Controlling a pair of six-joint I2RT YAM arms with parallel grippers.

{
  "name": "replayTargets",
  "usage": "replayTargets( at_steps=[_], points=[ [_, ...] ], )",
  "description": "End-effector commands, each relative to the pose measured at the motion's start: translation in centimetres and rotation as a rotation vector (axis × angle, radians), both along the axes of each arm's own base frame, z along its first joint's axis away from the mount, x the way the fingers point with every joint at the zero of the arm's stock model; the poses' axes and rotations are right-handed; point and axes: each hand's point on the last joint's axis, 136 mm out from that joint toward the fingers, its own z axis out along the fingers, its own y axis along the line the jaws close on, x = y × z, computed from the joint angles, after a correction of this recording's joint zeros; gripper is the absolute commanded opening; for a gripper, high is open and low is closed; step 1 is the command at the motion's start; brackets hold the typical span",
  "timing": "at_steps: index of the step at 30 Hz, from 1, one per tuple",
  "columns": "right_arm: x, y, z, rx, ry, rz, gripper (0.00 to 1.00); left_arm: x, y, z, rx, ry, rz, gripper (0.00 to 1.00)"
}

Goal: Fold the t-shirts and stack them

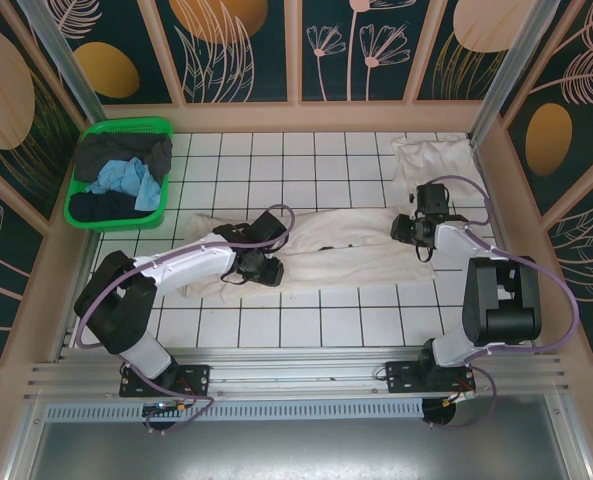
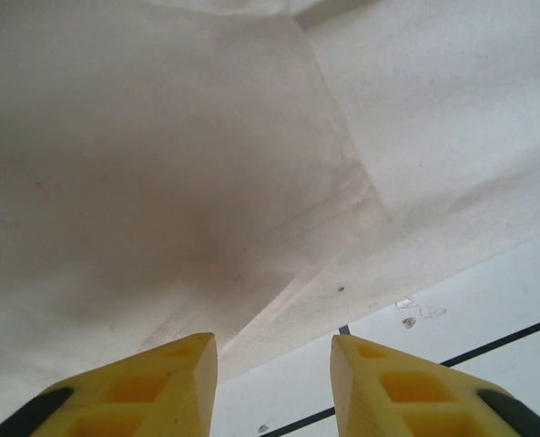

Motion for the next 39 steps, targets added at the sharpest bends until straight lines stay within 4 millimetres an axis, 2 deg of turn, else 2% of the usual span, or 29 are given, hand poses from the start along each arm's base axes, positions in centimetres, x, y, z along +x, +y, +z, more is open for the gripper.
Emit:
replayTargets(
  at_steps=[1, 5, 6, 9, 12, 16, 21, 24, 27, 29, 31, 32, 34, 35, 37, 39],
  points=[
    [0.0, 2.0, 1.3, 0.039, -0.02, 0.031, 0.39, 1.1, -1.0, 2.2, -0.068, -0.073, 0.018, 0.44],
    [0.5, 4.9, 1.6, 0.082, -0.047, 0.092, 0.4, 3.3, 0.0, 3.3, -0.012, -0.175, 0.057, 0.56],
    [0.7, 5.6, 1.4, 0.091, -0.05, 0.108, 0.4, 4.4, 0.7, 3.5, 0.014, -0.207, 0.082, 0.61],
    [1.2, 6.3, 0.2, 0.096, -0.047, 0.117, 0.4, 8.0, 3.2, 2.8, 0.013, -0.24, 0.171, 0.62],
    [1.9, 5.4, -1.6, 0.057, -0.013, 0.09, 0.4, 11.7, 6.4, 1.2, 0.013, -0.253, 0.289, 0.63],
    [2.1, 2.5, -4.0, 0.001, 0.053, 0.008, 0.4, 15.1, 11.1, -1.5, 0.075, -0.26, 0.418, 0.62],
    [0.2, -0.9, -6.4, 0.033, 0.156, -0.105, 0.38, 16.6, 14.9, -4.9, 0.047, -0.197, 0.523, 0.55],
    [-1.0, -1.9, -6.5, 0.045, 0.164, -0.143, 0.38, 16.5, 16.5, -5.9, 0.034, -0.181, 0.579, 0.54],
    [-1.6, -2.3, -6.1, 0.056, 0.165, -0.159, 0.38, 16.3, 17.0, -6.0, 0.006, -0.181, 0.615, 0.54],
    [-1.5, -2.2, -5.2, 0.059, 0.154, -0.154, 0.38, 16.6, 16.6, -5.6, -0.024, -0.183, 0.613, 0.54],
    [-0.8, -1.5, -3.5, 0.071, 0.117, -0.13, 0.38, 17.3, 15.6, -4.6, -0.073, -0.19, 0.591, 0.55],
    [-0.4, -1.1, -2.5, 0.071, 0.095, -0.117, 0.38, 17.7, 15.0, -3.9, -0.1, -0.198, 0.573, 0.59],
    [0.4, -0.6, -0.7, 0.048, 0.051, -0.1, 0.4, 18.2, 13.9, -2.5, -0.145, -0.21, 0.524, 0.74],
    [1.0, -0.2, 0.0, 0.038, 0.029, -0.089, 0.4, 18.3, 13.3, -1.9, -0.161, -0.212, 0.492, 0.77],
    [1.9, 0.1, 0.6, 0.034, -0.001, -0.081, 0.41, 18.1, 10.9, -0.7, -0.245, -0.21, 0.387, 0.74],
    [2.8, 0.0, 0.4, 0.027, -0.004, -0.083, 0.4, 17.4, 9.8, -0.2, -0.259, -0.219, 0.35, 0.74]
  ],
)
